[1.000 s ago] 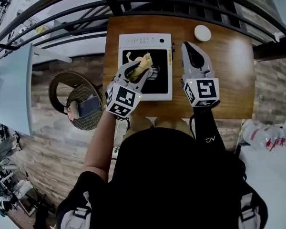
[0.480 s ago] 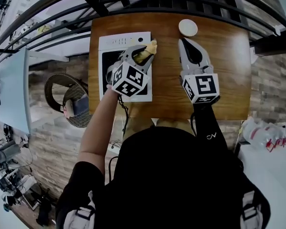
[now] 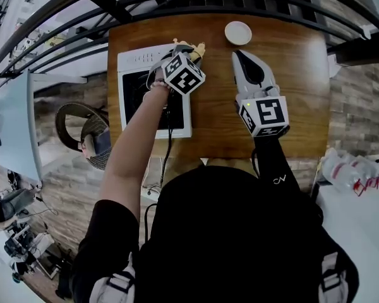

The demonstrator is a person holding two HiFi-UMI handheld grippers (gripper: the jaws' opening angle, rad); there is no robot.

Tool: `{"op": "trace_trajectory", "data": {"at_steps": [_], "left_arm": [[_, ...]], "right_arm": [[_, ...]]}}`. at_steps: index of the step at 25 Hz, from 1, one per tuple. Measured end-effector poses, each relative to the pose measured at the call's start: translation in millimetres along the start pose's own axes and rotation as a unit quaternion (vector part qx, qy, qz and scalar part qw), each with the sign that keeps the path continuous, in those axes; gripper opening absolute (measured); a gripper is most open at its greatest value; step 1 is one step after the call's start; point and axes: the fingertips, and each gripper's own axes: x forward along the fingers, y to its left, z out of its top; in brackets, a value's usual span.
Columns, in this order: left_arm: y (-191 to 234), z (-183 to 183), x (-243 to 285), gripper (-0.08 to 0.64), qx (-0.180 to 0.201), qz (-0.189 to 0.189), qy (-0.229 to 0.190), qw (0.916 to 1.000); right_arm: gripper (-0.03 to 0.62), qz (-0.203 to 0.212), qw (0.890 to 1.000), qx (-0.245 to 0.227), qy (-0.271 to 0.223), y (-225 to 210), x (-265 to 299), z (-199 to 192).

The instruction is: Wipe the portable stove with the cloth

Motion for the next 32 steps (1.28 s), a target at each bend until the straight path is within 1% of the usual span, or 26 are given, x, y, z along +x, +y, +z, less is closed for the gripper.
{"op": "trace_trajectory", "data": {"at_steps": [2, 3, 6, 9, 12, 15, 19, 24, 29, 32], "left_arm": [[-5, -13, 8, 0.127, 0.011, 0.003, 0.028, 0.9995], [-7, -17, 6, 0.127, 0.010, 0.006, 0.032, 0.9994], [-15, -19, -4, 0.127, 0.001, 0.011, 0.035, 0.9993], [-33, -22, -9, 0.127, 0.001, 0.009, 0.035, 0.9993], [-52, -31, -19, 0.127, -0.010, 0.005, 0.032, 0.9994], [-73, -40, -31, 0.127, -0.020, -0.009, 0.034, 0.9992], [-113, -54, -48, 0.127, -0.025, -0.035, 0.038, 0.9984], [-158, -73, -72, 0.127, -0.039, -0.050, 0.039, 0.9972], [-200, -91, -95, 0.128, -0.044, -0.059, 0.028, 0.9969], [-222, -98, -101, 0.127, -0.059, -0.077, 0.031, 0.9948]], "right_arm": [[0.002, 0.003, 1.000, 0.003, 0.002, 1, 0, -1], [0.001, 0.006, 1.000, 0.003, 0.003, 1, 0, 0], [0.002, 0.011, 1.000, 0.009, 0.002, 0, 0, -2], [0.002, 0.019, 1.000, 0.016, 0.004, -2, 2, -7], [0.002, 0.035, 0.999, 0.020, 0.001, 7, 9, -7], [0.002, 0.049, 0.999, 0.008, 0.003, 19, 16, -7], [0.002, 0.064, 0.998, 0.001, 0.004, 33, 18, -7], [0.002, 0.075, 0.997, 0.002, 0.006, 42, 22, -8], [0.002, 0.084, 0.996, 0.001, 0.012, 52, 25, -14], [0.001, 0.090, 0.996, 0.000, 0.011, 59, 26, -12]]}}
